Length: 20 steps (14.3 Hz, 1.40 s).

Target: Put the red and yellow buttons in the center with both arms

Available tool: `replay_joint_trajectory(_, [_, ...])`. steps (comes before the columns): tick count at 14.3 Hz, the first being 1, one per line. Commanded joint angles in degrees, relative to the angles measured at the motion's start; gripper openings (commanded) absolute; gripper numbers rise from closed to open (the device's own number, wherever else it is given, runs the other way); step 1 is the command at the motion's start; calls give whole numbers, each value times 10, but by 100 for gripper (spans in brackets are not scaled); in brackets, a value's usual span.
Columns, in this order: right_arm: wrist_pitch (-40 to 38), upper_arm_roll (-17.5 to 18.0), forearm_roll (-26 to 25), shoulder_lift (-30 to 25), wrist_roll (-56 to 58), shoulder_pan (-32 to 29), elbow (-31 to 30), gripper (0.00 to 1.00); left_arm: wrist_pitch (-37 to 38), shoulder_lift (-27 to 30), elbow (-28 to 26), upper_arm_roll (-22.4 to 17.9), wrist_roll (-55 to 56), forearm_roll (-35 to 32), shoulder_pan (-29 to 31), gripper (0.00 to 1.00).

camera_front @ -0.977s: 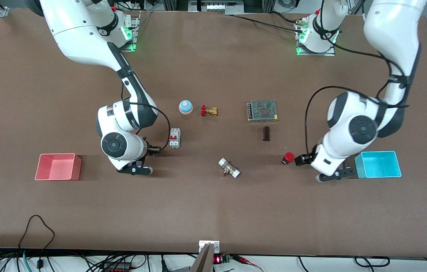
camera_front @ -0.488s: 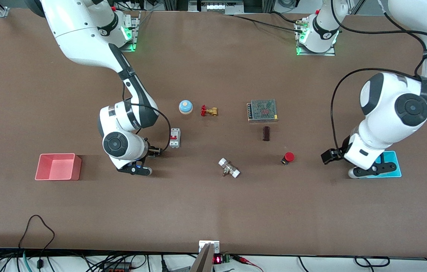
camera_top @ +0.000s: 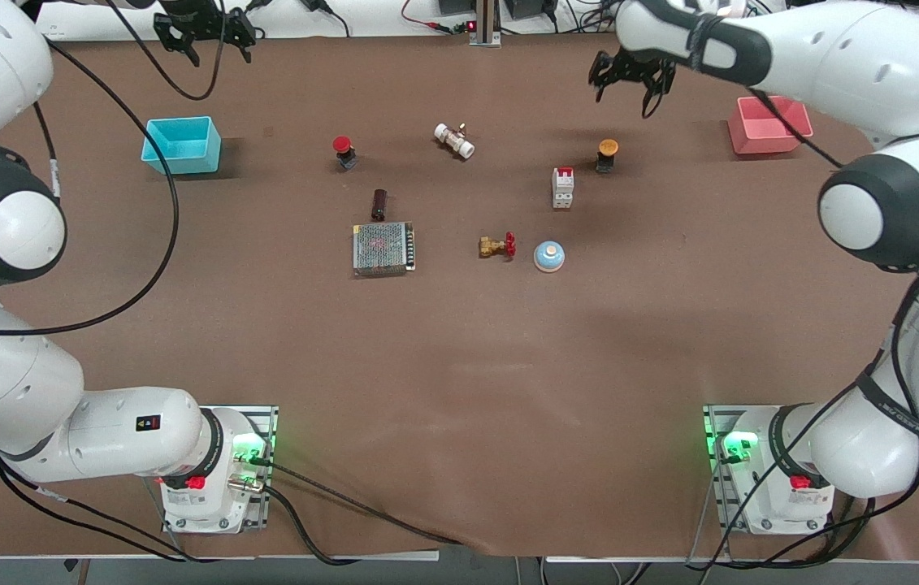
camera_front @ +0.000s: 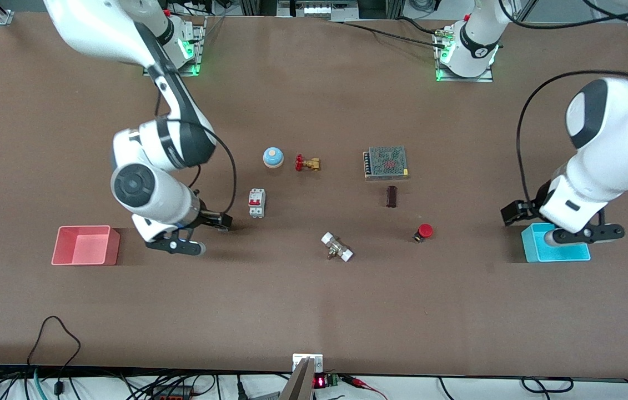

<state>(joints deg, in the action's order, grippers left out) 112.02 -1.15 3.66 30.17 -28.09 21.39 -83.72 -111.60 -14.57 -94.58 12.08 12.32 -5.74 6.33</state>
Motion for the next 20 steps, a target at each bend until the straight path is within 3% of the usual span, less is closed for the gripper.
replay_joint_trajectory(1, [-40,1,-2,-69,13,-19,-17,100,40,51,-15,-27,-63,18,-5,100])
replay_joint_trajectory(4, [-62,0,-3,-103,50,-49,-15,100,94,99,-20,-127,-162,72,-46,100])
replay_joint_trajectory(5, [-71,-2,-3,-109,68,-61,-15,100,107,111,-21,-137,-181,75,-47,100])
replay_joint_trajectory(8, [-101,-40,-3,-150,166,-85,-15,100,128,144,-24,-138,-193,75,-47,100])
replay_joint_trajectory(11, [-159,-43,-3,-186,282,-157,-16,100,128,187,-51,-138,-193,73,-47,100])
replay_joint_trajectory(14, [-231,-47,-25,-220,290,-178,-23,100,127,211,-65,-138,-189,74,-49,100])
replay_joint_trajectory(20, [-179,-47,-33,-295,287,-180,-117,100,123,206,-60,-137,-160,71,-56,100])
